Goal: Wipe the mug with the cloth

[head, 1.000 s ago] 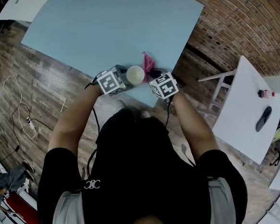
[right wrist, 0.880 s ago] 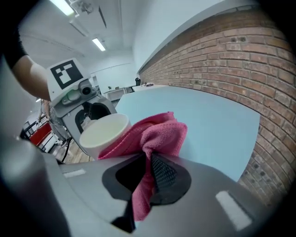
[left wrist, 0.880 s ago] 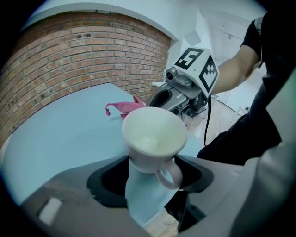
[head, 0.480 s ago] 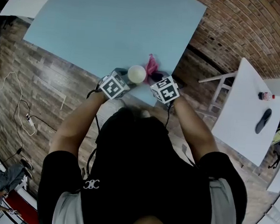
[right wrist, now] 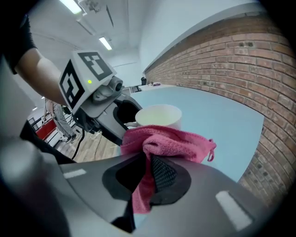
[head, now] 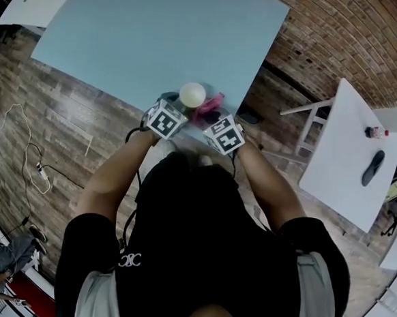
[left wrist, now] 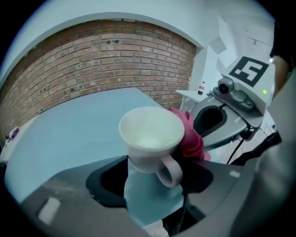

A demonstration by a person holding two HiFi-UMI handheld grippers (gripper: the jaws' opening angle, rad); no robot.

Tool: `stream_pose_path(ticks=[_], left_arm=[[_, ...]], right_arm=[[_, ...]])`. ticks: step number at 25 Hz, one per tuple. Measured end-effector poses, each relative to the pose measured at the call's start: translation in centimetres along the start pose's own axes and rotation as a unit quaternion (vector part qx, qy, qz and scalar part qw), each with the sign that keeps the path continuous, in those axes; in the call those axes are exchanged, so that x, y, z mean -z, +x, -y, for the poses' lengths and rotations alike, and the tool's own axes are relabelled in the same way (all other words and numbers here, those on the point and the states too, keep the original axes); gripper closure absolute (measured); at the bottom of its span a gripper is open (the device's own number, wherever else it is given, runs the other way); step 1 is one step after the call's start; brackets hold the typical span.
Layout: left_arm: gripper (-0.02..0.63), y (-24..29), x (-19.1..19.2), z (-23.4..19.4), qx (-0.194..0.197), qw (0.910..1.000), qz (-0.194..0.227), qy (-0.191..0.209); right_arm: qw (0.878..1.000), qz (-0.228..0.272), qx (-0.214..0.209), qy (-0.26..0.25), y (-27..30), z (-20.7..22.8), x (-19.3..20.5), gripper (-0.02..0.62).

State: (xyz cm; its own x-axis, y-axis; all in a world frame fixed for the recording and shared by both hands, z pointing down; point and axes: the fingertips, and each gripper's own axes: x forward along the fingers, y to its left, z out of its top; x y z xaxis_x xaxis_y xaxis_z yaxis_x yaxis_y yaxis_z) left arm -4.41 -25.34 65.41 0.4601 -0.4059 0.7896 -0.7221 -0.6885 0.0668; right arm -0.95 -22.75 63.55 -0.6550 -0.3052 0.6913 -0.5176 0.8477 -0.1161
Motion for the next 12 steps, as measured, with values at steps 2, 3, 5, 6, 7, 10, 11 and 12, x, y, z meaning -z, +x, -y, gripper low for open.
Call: stream_pose_path(ticks=[2,3,5,6,7,10,11,12], left_arm=[[0.290,-0.6,-0.2,0.1,0.001,0.9999,0.009,0.007],[0.290,-0.8,-0.1,0.2,0.004,0.9999,0.013,0.008],[0.304,-1.4,0.3,0.4,0.010,0.9997,0.022,0.006],[0.326,-1.8,0.5,0.6,0.012,0.9995,0.027,0.005],[0.347,-2.2,0.6,0.8,0.015,0.9994,0.031,0.004],[0.384,-3.0,0.9,1.4,0.015,0.9990,0.040,0.010],[0.409,-3.3,0.9,1.6,0.015,0.9989,0.043,0.012],[0.449,-3.5,0.8,1.8,0.015,0.9987,0.046,0.014]], right_arm=[[1.000,0.001,0.004,0.005,-0.1,0.8,0.3,0.558],[1.000,0.002,0.007,0.009,-0.1,1.2,0.3,0.558],[1.000,0.006,0.011,0.019,-0.2,1.9,0.1,0.558],[1.000,0.007,0.012,0.022,-0.2,2.2,-0.1,0.558],[1.000,0.007,0.013,0.023,-0.1,2.4,-0.2,0.558],[1.000,0.006,0.016,0.020,0.1,2.8,-0.5,0.558],[1.000,0.006,0.017,0.019,0.2,2.9,-0.6,0.558],[1.000,0.007,0.018,0.019,0.2,3.1,-0.7,0.558]])
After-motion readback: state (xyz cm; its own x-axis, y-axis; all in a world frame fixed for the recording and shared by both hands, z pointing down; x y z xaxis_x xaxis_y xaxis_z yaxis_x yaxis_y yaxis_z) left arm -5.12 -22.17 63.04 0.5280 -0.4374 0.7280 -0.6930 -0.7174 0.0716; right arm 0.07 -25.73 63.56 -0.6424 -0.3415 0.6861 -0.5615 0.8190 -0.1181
